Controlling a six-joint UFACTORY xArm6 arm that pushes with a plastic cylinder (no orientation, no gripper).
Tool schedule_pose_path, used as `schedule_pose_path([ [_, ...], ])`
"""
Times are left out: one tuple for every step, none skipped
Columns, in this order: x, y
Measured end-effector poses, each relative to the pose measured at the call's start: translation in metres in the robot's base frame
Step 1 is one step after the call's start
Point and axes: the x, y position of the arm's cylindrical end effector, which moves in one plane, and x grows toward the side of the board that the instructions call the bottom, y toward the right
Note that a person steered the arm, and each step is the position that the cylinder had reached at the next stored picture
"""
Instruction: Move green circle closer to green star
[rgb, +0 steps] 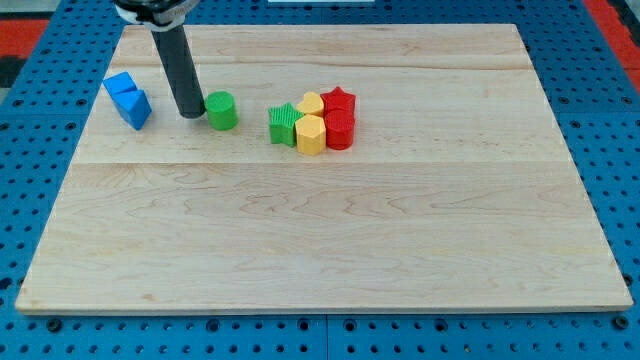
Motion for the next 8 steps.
schedule_pose_path([
  [-0.010, 0.007],
  [-0.010, 0.002],
  [0.002, -0.025],
  [0.021, -0.005],
  [0.025, 0.024],
  [0.024, 0.037],
  [0.020, 0.040],
  [0.014, 0.040],
])
